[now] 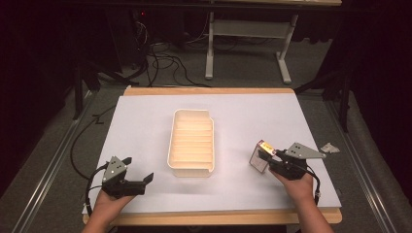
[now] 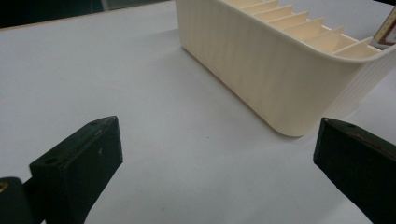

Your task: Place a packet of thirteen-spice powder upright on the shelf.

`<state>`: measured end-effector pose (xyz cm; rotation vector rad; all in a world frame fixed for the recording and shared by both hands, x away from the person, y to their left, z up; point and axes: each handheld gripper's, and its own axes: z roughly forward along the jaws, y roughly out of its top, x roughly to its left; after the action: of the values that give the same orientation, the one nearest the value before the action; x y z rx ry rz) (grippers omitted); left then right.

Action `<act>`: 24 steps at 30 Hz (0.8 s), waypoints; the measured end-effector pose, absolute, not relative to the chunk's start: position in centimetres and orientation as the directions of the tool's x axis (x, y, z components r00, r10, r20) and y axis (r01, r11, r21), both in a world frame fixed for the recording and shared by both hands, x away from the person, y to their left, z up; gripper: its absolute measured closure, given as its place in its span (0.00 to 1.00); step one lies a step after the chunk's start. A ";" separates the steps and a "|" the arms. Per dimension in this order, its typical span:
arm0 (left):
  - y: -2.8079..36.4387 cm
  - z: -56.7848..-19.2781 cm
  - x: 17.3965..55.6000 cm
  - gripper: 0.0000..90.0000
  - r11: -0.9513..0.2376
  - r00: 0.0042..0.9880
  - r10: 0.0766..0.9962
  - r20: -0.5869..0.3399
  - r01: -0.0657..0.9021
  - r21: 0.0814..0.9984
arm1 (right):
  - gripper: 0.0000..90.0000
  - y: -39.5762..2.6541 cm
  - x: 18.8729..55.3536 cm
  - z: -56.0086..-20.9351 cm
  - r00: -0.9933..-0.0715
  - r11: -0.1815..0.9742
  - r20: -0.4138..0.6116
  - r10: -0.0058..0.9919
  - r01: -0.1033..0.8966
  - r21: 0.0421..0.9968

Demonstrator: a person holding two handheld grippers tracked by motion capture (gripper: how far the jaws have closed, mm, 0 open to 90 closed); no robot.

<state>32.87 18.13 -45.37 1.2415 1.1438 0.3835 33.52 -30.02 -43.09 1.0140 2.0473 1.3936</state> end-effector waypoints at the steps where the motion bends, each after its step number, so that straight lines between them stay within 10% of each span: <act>1: 18.1 -45.4 32.9 0.02 0.347 0.437 0.768 -0.468 0.331 0.878 | 0.77 -30.0 33.6 -43.0 -0.625 0.211 0.032 0.780 0.312 0.926; 24: 18.5 -45.3 32.9 0.02 0.356 0.435 0.767 -0.472 0.323 0.877 | 0.77 -27.8 36.7 -41.0 -0.685 0.222 0.035 0.727 0.282 0.933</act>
<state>32.93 18.45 -45.32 1.2287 1.1433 0.3871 36.72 -27.78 -41.04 0.9321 2.0905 1.4608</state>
